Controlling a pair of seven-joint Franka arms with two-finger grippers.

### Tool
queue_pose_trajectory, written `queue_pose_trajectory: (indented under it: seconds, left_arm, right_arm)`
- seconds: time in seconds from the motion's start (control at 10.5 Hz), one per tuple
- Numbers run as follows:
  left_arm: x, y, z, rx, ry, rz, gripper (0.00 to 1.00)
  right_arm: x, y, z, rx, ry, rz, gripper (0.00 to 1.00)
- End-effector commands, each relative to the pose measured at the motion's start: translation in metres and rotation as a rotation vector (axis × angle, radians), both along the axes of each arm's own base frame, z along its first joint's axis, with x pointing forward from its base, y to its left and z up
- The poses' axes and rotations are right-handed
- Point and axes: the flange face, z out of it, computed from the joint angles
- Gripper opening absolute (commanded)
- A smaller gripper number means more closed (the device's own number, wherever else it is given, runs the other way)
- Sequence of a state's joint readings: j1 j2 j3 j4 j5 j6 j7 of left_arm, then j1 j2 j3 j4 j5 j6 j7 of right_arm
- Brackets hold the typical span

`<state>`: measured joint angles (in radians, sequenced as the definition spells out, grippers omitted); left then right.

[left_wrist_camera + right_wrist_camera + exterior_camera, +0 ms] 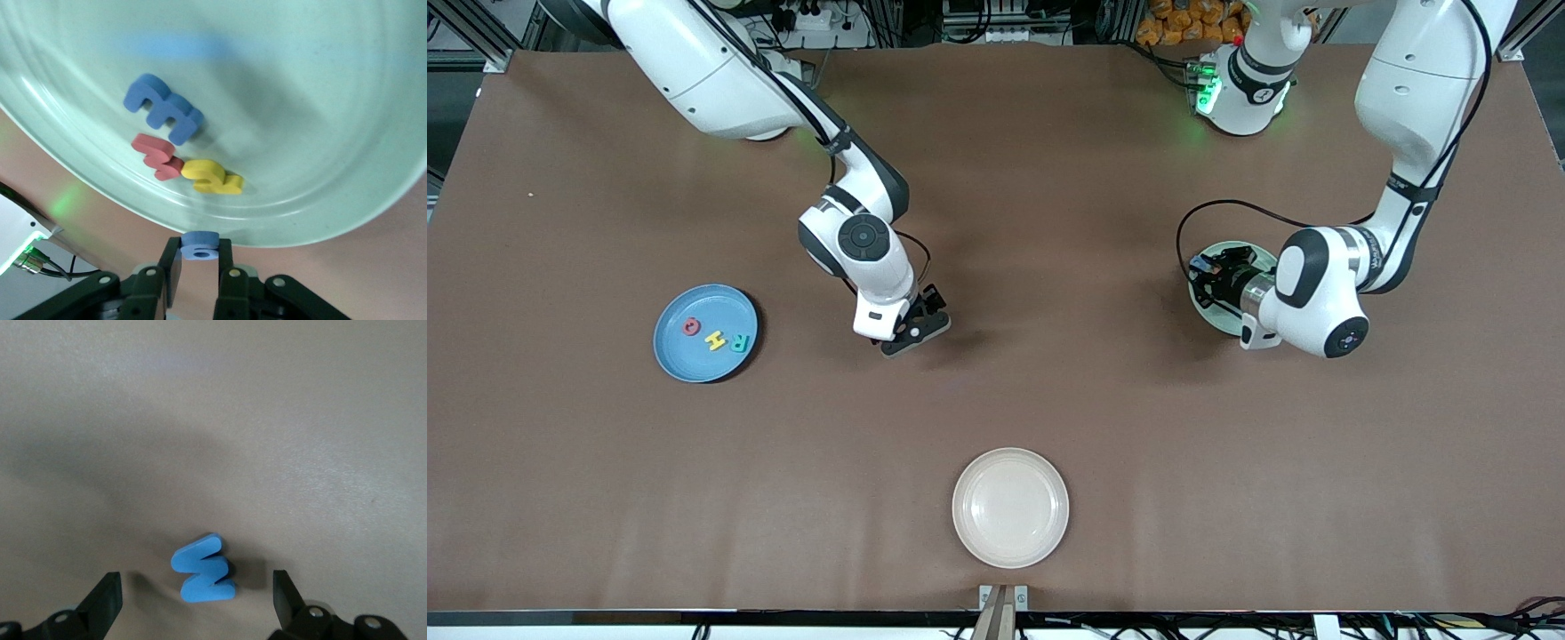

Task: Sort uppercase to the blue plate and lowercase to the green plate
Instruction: 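Drop the e on the green plate while the right gripper grasps the W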

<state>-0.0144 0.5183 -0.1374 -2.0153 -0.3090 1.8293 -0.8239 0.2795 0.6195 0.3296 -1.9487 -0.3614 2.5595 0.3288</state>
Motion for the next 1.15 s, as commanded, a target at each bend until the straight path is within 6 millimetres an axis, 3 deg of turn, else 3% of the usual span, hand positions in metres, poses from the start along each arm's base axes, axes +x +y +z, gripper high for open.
queue_pose_trajectory:
  seconds: [0.0,0.1,0.19,0.29,0.38,0.48,0.67,0.77,0.86,1.05]
  left_arm:
    - [-0.005,0.011,0.007,-0.016,-0.008,-0.046,0.14]
    - [-0.003,0.021,0.007,-0.017,-0.017,-0.059,0.16]
    - [-0.004,0.027,0.005,-0.008,-0.018,-0.082,0.19]
    - [-0.003,0.031,0.005,-0.006,-0.021,-0.08,0.36]
    - [-0.002,0.032,0.006,-0.006,-0.024,-0.079,0.71]
    - [-0.001,0.031,0.007,-0.002,-0.024,-0.078,0.81]
    - [0.003,0.032,0.012,0.001,-0.039,-0.083,0.9]
    - [0.012,0.039,0.025,0.002,-0.082,-0.126,0.96]
    - [0.024,0.047,0.043,-0.03,-0.142,-0.18,1.0]
    - [0.06,0.064,0.079,-0.115,-0.282,-0.276,1.0]
  right_arm:
    - [0.002,0.002,-0.004,-0.003,-0.014,0.018,0.98]
    - [0.002,0.002,-0.004,0.0,-0.016,0.016,0.58]
    - [0.001,0.002,-0.004,-0.001,-0.015,0.011,0.11]
    - [0.001,0.002,-0.005,0.003,-0.016,0.012,0.0]
    - [0.002,0.0,-0.006,0.007,-0.021,0.015,0.0]
    - [0.004,-0.002,-0.006,0.006,-0.03,0.021,0.0]
    - [0.01,-0.011,-0.005,-0.023,-0.058,0.048,0.0]
    - [0.013,-0.015,-0.003,-0.027,-0.06,0.037,0.0]
    - [0.023,-0.029,0.008,-0.037,-0.072,-0.007,0.0]
    - [0.04,-0.076,0.038,-0.149,-0.026,-0.152,0.0]
